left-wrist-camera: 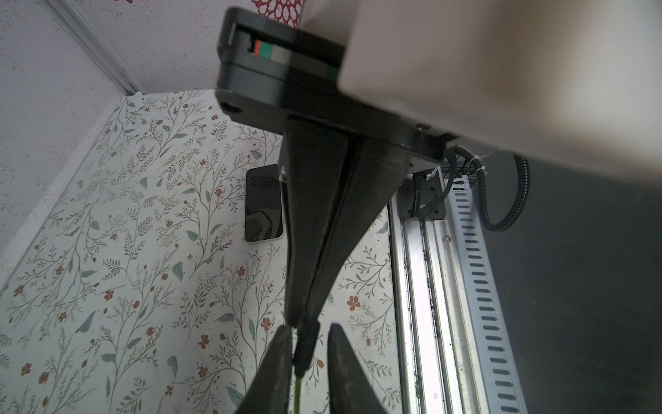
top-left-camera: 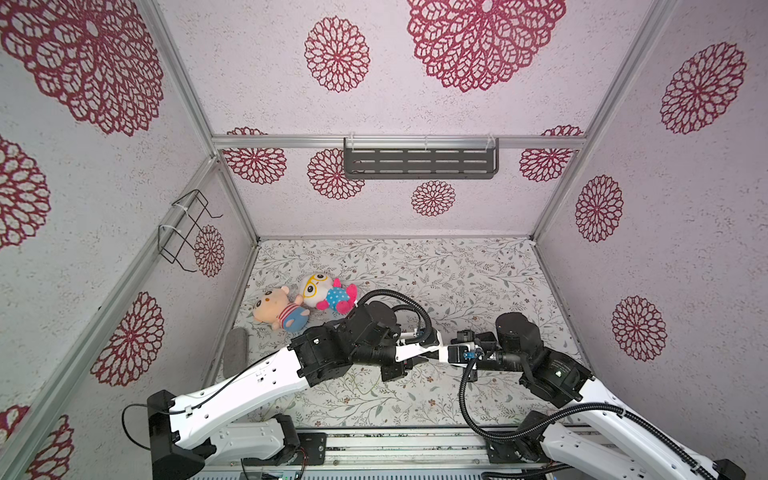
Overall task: Plug wired earphones into phones
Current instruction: Pick up the wired earphone from the center of the board.
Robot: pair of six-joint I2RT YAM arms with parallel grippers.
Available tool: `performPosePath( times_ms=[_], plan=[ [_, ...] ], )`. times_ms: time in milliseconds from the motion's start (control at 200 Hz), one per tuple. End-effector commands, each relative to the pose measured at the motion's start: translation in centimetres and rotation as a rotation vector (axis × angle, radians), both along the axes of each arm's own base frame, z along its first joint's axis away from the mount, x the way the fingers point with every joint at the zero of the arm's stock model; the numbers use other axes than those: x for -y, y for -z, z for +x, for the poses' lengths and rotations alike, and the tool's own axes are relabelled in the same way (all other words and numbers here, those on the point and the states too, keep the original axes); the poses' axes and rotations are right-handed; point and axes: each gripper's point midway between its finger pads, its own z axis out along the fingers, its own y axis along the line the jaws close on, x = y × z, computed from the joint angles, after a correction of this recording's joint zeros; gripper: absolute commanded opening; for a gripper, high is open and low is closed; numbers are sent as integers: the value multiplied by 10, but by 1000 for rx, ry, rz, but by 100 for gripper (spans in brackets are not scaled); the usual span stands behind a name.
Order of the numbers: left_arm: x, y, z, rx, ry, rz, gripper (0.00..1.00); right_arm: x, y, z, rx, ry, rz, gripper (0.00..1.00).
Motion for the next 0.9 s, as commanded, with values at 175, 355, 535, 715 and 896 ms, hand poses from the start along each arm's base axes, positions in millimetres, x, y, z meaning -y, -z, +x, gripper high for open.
performPosePath(
  times_ms=[175, 355, 535, 715, 896],
  plan=[
    [4, -11, 1, 11, 19, -19, 19, 1, -14, -5, 39, -21, 19, 0],
    [4, -11, 0, 7, 26, -21, 24, 1, -12, -6, 34, -24, 14, 0],
    [6, -7, 0, 1, 28, -15, 17, 0, -11, -6, 32, -28, 16, 0],
    [6, -10, -1, 1, 29, -26, 3, 1, -10, -5, 35, -21, 12, 0],
    [6, -7, 10, -21, -22, -51, 0, 3, -16, 5, 52, 41, 27, 33]
  ],
)
